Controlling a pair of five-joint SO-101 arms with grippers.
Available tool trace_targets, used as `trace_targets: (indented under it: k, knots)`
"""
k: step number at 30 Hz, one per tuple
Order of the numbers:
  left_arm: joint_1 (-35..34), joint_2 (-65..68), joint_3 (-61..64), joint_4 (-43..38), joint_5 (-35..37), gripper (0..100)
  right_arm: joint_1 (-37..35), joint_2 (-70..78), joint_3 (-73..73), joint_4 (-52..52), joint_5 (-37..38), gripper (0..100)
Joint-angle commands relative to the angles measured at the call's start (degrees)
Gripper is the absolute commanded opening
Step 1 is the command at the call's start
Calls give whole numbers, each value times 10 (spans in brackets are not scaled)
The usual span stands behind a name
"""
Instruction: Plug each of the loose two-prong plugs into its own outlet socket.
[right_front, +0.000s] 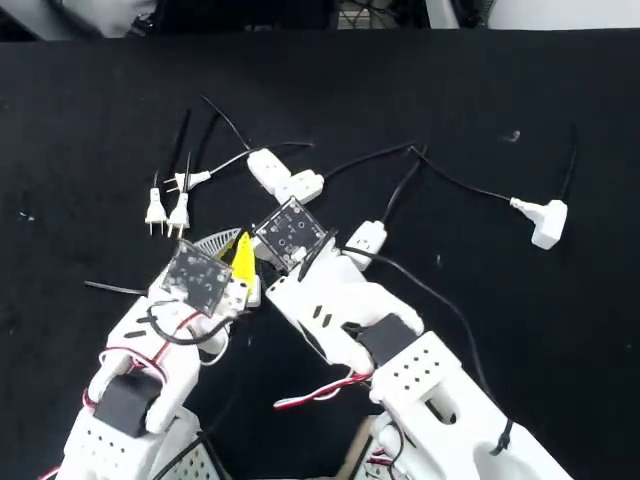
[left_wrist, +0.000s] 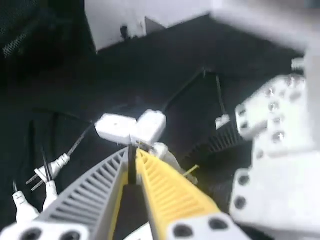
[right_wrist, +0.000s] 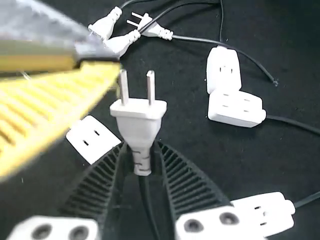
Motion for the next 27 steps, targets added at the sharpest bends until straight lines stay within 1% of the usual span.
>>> trace_targets:
  k: [1,4,8,11,15,19,24,27]
  knots:
    - [14,21,0,-12,-32,30,-4,0,-34,4,9,11]
    - [9,61,-9,-37,-39,30,-14,0,-33,4,28,11]
    - [8,115,-21,-84,-38,30,-34,0,-31,4,28,11]
    - [8,143,-34,-82,-37,30,-32,0,-31,5,28,11]
    - [-10,163,-29,-82,-38,30,-32,0,-31,5,28,11]
    - [-30,159,-6,-82,-37,30,-32,0,-32,5,25,11]
    - [-31,159,8,-82,-36,30,-31,0,-34,5,24,11]
    - [-31,159,18,-82,-36,30,-14,-1,-36,5,23,11]
